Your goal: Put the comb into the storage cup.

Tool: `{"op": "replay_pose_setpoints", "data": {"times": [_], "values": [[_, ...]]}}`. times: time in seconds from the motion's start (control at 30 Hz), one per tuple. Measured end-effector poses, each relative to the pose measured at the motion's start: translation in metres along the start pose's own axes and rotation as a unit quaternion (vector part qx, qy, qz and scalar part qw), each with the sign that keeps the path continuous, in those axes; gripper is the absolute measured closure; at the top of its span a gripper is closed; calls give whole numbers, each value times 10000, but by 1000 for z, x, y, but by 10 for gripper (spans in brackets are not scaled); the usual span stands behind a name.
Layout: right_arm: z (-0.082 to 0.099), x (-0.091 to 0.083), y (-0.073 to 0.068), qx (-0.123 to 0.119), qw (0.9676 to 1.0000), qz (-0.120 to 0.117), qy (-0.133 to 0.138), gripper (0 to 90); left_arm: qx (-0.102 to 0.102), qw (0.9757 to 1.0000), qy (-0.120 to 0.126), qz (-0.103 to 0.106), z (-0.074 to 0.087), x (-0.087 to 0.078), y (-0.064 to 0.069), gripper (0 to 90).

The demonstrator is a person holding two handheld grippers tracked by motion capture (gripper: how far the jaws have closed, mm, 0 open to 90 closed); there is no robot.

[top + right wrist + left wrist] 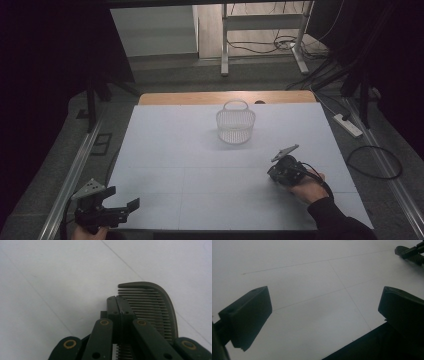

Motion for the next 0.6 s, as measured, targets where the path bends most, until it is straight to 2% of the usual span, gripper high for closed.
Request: {"op": "replay_pose_setpoints", "data": {"times": [0.33,0.53,0.6], "values": [[-2,1,17,107,9998,178,13,893,-29,10000,-4,2,0,0,-1,0],[-2,0,17,121,9997,197,4,893,-37,10000,7,8,0,0,0,0],[-3,-2,15,167,9998,134,58,893,-46,10000,17,21,0,0,0,0]]}}
Point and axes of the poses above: each handheld gripper's, and its own axes: x roughly forward along the jaws, z roughly out of its underside, y roughly to its right, the point moved 9 cm from there along x, roughly forward along the jaws, and after that the axes turned 1 degree about -x, right-handed, at the moved point
